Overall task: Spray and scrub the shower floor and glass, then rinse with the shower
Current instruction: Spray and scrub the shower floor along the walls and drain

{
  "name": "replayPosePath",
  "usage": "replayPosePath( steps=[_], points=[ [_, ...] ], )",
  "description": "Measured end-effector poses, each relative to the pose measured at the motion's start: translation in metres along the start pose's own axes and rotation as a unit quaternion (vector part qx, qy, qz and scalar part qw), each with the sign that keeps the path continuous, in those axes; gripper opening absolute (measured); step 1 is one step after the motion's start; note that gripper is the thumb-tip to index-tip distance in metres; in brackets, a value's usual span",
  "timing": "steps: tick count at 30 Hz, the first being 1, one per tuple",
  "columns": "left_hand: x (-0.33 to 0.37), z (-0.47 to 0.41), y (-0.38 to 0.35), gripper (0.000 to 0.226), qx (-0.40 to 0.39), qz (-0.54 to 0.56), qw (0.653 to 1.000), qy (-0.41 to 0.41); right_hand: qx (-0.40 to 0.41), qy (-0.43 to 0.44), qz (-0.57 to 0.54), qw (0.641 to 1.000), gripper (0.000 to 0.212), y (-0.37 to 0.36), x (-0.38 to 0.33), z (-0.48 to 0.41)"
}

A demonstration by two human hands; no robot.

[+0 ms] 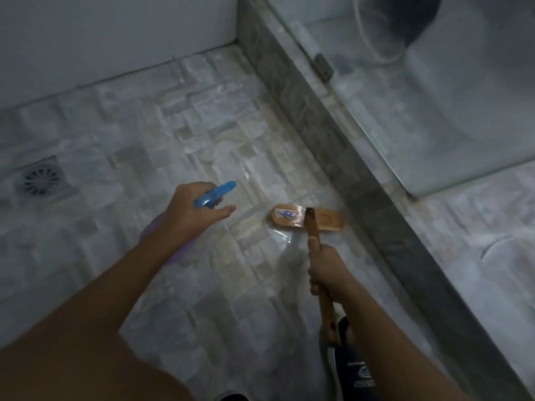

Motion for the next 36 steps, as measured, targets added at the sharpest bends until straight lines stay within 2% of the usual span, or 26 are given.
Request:
replayPosePath(
  steps=[4, 10, 14, 21, 23, 26, 30, 33, 36],
  points=[
    [0.004, -0.012, -0.021, 0.036, -0.018, -0.081, 0.997, 0.002, -0.001, 0.022, 0.031, 0.999, 0.05, 0.005, -0.031, -0.02],
    [0.007, -0.02, -0.022, 0.032, -0.025, -0.075, 0.997, 0.001, -0.041, 0.012, 0.12, 0.992, 0.05, -0.021, -0.019, -0.008],
    [0.004, -0.028, -0.02, 0.034, -0.005, -0.049, 0.997, 0.056, -0.037, 0.025, 0.106, 0.993, 0.056, -0.021, -0.042, -0.021],
    [0.011, -0.039, -0.015, 0.033, 0.023, -0.025, 0.998, 0.053, -0.094, -0.001, 0.155, 0.983, 0.05, -0.011, -0.037, -0.01],
    [0.009, -0.039, -0.009, 0.035, 0.046, -0.01, 0.996, 0.071, -0.121, -0.012, 0.183, 0.976, 0.046, -0.014, -0.036, -0.006],
    [-0.002, -0.038, 0.006, 0.036, 0.112, 0.0, 0.99, 0.084, -0.128, 0.028, 0.217, 0.967, 0.045, -0.033, -0.064, -0.014],
    [-0.025, -0.036, 0.043, 0.032, 0.204, -0.006, 0.978, 0.046, -0.124, 0.122, 0.248, 0.953, 0.046, -0.083, -0.137, -0.047],
    [-0.041, -0.029, 0.07, 0.029, 0.25, -0.032, 0.967, 0.023, -0.119, 0.159, 0.242, 0.95, 0.046, -0.125, -0.189, -0.064],
    [-0.057, -0.024, 0.084, 0.026, 0.268, -0.033, 0.963, 0.017, -0.126, 0.175, 0.258, 0.942, 0.049, -0.139, -0.199, -0.068]
  ],
)
Point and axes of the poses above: each hand's wrist, its own z-axis away from the middle knuckle, its own y-axis out of the back of the hand, x = y × z, the point moved 2 cm from there along -z, towards the middle knuckle, and after that the axes turned 1 degree about -y, right-handed, at the moved point
